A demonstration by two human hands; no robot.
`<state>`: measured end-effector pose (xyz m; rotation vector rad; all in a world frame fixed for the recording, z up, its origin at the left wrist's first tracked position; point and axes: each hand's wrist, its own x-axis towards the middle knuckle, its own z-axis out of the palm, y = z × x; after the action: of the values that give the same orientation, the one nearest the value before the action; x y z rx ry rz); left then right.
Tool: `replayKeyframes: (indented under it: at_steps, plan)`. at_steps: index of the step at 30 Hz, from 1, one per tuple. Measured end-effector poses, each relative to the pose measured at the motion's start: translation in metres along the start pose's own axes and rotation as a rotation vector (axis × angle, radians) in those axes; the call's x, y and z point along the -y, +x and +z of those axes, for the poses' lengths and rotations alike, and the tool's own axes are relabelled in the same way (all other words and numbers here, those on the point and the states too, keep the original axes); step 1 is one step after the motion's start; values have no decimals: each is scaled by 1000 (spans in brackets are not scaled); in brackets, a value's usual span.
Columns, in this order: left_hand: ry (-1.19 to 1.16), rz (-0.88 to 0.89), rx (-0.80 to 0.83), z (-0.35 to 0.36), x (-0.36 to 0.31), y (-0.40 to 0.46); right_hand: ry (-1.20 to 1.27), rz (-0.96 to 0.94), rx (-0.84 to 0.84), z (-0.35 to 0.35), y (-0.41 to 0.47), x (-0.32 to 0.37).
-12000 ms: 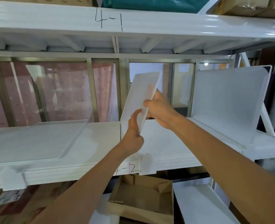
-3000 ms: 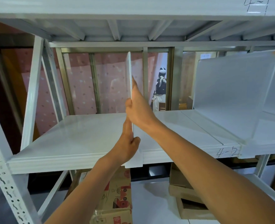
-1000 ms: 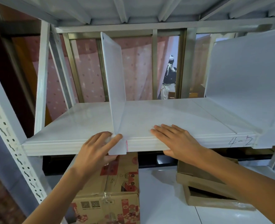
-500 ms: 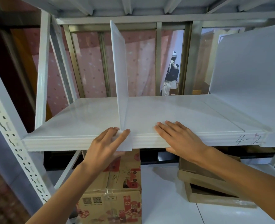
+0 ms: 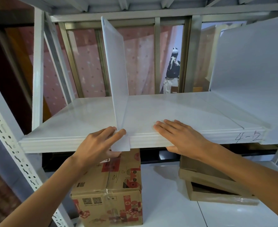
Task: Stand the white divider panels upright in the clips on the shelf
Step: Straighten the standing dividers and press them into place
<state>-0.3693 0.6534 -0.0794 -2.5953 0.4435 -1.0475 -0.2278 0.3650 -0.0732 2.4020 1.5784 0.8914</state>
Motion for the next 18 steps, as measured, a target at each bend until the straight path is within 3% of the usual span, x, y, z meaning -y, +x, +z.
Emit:
replayKeyframes:
  at_steps: [18]
  plan:
    - [-29,2,-62,5,2,-5,-3,-12,8,-1,0,-2]
